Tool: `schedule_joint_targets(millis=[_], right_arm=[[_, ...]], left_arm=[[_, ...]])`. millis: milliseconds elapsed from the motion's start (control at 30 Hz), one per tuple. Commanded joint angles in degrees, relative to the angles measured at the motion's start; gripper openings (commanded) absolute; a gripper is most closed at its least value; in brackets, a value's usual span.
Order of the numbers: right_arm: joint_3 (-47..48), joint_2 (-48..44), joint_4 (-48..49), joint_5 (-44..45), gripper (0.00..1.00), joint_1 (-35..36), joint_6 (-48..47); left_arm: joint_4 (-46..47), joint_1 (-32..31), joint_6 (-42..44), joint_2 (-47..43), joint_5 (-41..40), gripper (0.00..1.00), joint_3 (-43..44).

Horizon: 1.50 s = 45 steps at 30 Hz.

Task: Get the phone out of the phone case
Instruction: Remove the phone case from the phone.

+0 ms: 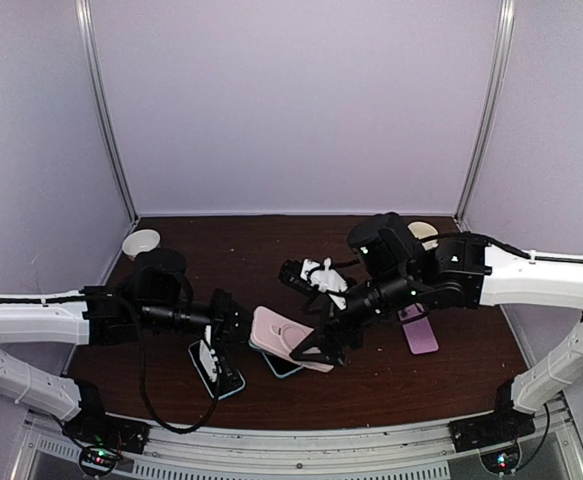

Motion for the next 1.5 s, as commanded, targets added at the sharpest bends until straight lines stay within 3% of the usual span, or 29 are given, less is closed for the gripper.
schedule_joint_targets(millis=[0, 967, 1100, 1233, 1467], right_arm=[[0.8, 1.4, 2.4, -0.8, 1.0, -0.2, 1.0], [5.5, 8.8, -4.0, -0.5, 1.0, -0.2, -3.1], [5.7, 8.8, -4.5, -1.0, 0.94, -0.2, -3.3], [6.1, 9.1, -5.3, -2.0, 0.82, -0.2, -3.4], [6.7, 9.2, -6.8, -2.6, 0.75, -0.2, -3.6]], left_arm=[[6.4, -0.3, 0.2, -1.9, 0.4, 0.0, 0.6], [5.9, -0.9, -0.8, -3.0, 0.9, 0.0, 0.6], [5.9, -0.8, -1.0, -3.1, 1.0, 0.0, 0.6], [5.9, -0.8, -1.0, -3.3, 0.9, 0.0, 0.5], [5.7, -0.8, -1.0, -3.4, 0.6, 0.0, 0.5]])
